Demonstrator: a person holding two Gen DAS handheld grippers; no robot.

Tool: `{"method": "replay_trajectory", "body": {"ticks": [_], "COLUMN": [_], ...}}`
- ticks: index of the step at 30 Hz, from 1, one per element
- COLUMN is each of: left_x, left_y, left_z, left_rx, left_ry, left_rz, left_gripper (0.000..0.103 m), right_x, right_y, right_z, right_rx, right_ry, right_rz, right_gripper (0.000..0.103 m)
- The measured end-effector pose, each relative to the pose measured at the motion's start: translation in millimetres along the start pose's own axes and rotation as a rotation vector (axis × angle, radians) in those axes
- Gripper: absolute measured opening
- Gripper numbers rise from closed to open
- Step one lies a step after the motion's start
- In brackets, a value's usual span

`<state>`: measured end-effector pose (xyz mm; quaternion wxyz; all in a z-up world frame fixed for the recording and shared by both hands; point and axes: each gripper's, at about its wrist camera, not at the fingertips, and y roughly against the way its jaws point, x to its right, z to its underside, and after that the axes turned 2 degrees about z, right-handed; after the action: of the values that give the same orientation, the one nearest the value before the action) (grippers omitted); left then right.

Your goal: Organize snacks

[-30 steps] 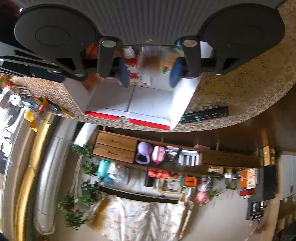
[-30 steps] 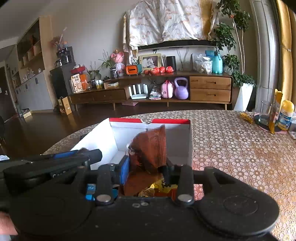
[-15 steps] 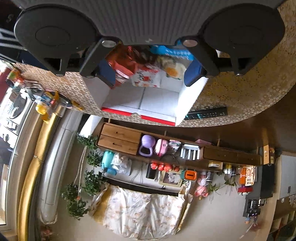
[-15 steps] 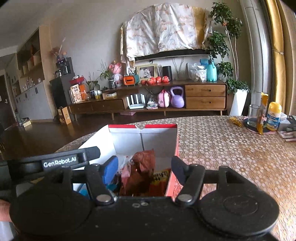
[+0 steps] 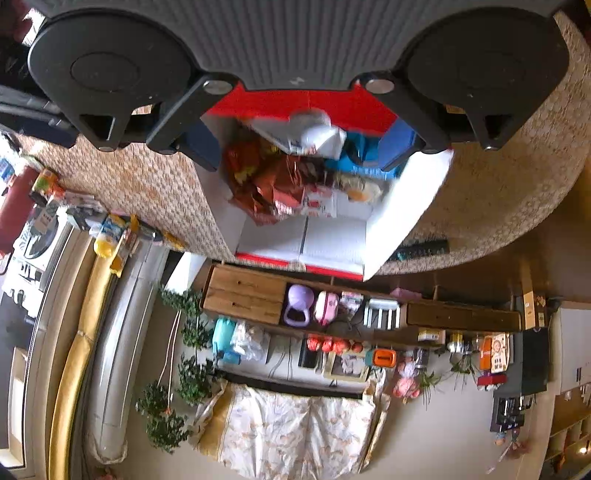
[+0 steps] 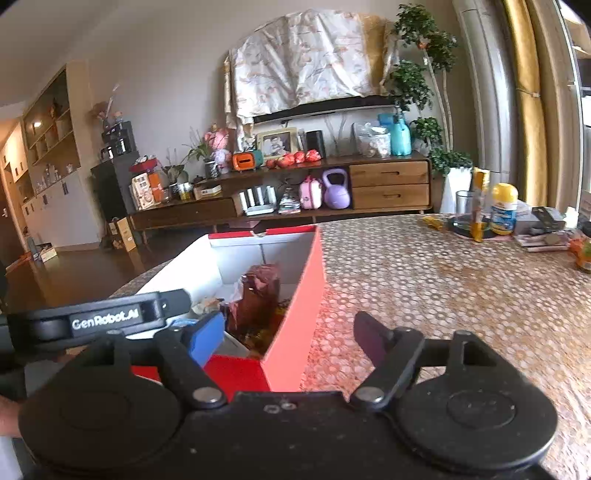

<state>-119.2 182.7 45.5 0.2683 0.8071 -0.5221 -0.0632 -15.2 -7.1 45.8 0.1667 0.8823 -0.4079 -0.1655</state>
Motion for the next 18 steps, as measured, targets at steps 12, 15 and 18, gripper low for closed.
{"method": "replay_trajectory", "body": {"ticks": [12, 15, 18], "left_x": [19.8, 23.9, 25.4], "left_y": [15.6, 19.8, 24.2], "left_z": [26.4, 27.2, 27.1], "left_rx": [-0.079, -0.073, -0.062], "left_ry": [-0.046, -0.059, -0.067], "left_rz": [-0.035, -0.044, -0.042], "left_gripper": [0.093, 0.093, 0.093], "right_x": [27.7, 29.6, 30.1], "right_y": [21.9, 24.3, 26.6], "right_z": [11.0, 16.6, 20.8], "right_rx": [0.006, -0.012, -0.018], "right_ry": [-0.075, -0.074, -0.075], "right_rz": [0.073, 0.079, 0.079], "right_gripper": [0.103, 0.103, 0.103]}}
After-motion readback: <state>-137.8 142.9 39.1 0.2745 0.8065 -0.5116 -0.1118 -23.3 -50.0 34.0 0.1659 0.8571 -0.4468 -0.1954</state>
